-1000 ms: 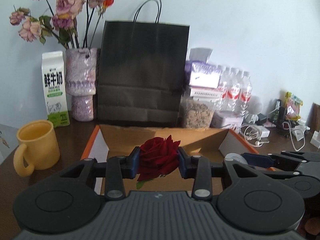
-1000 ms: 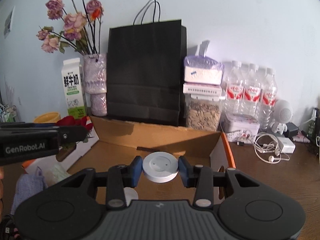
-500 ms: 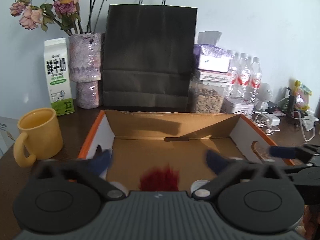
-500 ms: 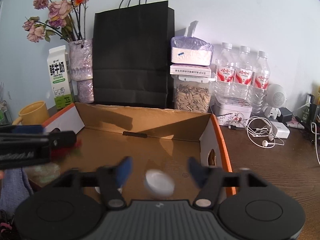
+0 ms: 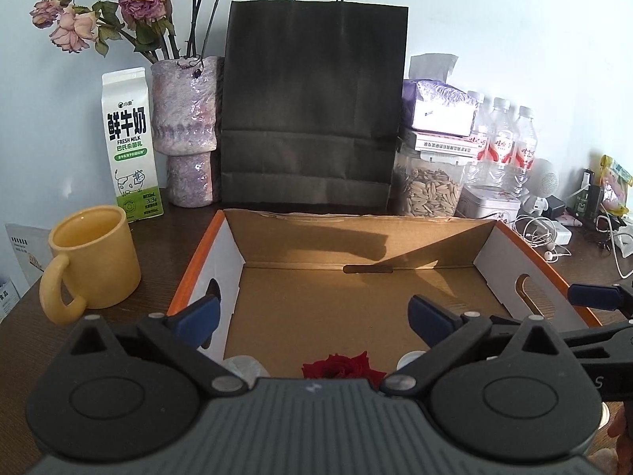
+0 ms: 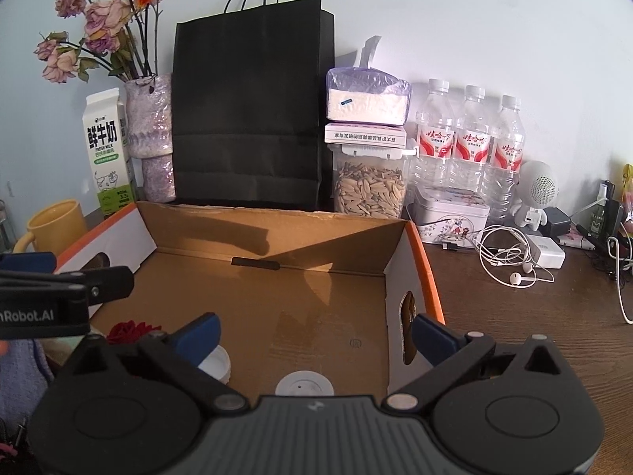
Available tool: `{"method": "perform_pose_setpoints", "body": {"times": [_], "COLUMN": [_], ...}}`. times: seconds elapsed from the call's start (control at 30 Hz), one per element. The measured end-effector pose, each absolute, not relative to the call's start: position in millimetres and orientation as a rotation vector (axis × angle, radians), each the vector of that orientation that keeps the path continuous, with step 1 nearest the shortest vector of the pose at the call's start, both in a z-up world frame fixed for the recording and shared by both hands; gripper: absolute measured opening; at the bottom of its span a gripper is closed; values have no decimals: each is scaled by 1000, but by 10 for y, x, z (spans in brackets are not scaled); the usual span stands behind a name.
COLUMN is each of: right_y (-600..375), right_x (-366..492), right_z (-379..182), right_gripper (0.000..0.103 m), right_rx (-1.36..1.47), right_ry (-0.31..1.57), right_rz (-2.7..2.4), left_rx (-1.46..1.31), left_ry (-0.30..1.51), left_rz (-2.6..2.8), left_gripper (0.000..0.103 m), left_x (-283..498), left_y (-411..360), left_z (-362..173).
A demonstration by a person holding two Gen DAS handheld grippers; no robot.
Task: Organize objects
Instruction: 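Open the right tool to drop the lid, then withdraw both tools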
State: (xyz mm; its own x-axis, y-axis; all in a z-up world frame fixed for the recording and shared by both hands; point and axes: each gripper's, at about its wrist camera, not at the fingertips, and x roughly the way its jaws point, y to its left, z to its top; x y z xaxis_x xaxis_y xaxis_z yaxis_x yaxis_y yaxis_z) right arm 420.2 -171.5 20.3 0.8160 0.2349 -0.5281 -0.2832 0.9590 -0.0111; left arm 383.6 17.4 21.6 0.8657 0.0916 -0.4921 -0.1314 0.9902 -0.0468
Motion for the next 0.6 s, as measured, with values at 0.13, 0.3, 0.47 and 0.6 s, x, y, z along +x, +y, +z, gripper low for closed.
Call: {"method": "perform_pose_setpoints", "body": {"times": [0.13,0.3,0.47,0.6], "right_y": [-1721,-1726,-1738,-1758], "right_x": [4195,4173,4103,4001], "right_z": [210,243,314,368], "right_gripper": [103,103,103,103], "right_rx": [-90,-91,-94,-95], "right_ry": [547,534,513,498], "right_rz": [278,276,279,278], "left_rx": [-83,-84,-86,-85], "left_ry": [505,497,471,458], "left_rz": [117,113,113,127], "left_gripper": [103,103,103,103], "left_x": [3824,3798,3708,3598], "left_y": [175,169,168,183], "left_z": [230,257,338,396]}}
